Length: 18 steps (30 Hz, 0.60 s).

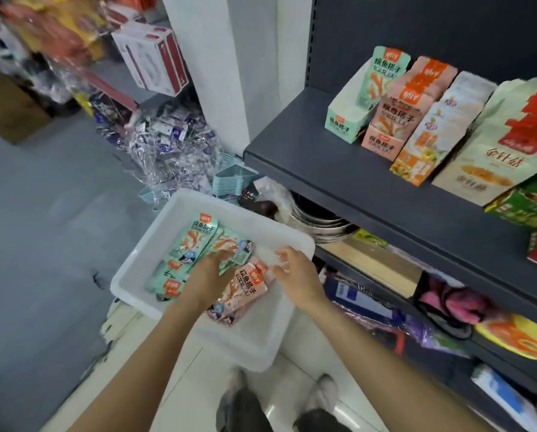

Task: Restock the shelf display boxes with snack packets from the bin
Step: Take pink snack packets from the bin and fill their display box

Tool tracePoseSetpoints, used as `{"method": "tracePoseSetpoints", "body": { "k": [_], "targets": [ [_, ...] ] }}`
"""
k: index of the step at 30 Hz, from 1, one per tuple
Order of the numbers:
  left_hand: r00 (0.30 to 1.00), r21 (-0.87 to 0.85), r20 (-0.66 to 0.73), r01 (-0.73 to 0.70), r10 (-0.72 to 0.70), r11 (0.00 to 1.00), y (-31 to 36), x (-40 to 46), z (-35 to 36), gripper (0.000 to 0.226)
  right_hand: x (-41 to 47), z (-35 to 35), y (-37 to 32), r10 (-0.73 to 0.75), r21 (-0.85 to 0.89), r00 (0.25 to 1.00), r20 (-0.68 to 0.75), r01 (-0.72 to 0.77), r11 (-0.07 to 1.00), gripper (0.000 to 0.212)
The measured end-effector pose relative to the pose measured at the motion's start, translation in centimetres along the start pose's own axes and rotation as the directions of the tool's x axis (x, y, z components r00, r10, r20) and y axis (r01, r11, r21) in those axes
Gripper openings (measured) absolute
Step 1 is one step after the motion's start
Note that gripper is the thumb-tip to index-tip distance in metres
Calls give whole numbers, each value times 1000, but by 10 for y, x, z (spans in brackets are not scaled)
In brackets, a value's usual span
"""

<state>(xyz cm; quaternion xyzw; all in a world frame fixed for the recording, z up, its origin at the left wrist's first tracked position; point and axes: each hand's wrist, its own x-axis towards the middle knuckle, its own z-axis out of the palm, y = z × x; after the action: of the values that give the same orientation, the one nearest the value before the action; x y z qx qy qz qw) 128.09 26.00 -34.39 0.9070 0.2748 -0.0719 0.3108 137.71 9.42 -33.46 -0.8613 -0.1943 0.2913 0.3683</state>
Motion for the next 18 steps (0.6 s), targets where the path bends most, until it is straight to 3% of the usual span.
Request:
{"method": "tracePoseSetpoints", "body": {
  "k": [5,9,12,15,18],
  "targets": [
    [989,109,142,-63,47,992,-52,12,-1,51,9,58,-5,140,10,990,-5,-140,990,39],
    [957,303,251,-220,145,927,-84,34,-1,64,12,100,-6,283,119,958,-55,-275,954,56],
    [915,381,348,-336,203,861,-105,43,1,70,10,124,-4,378,44,923,-77,-375,926,65],
    [897,392,369,-388,244,834,-119,46,3,68,12,135,3,442,-25,878,-186,-454,891,54],
    [911,359,305,-381,279,852,-118,47,5,65,16,134,4,425,-51,869,-252,-451,891,41]
  ]
}}
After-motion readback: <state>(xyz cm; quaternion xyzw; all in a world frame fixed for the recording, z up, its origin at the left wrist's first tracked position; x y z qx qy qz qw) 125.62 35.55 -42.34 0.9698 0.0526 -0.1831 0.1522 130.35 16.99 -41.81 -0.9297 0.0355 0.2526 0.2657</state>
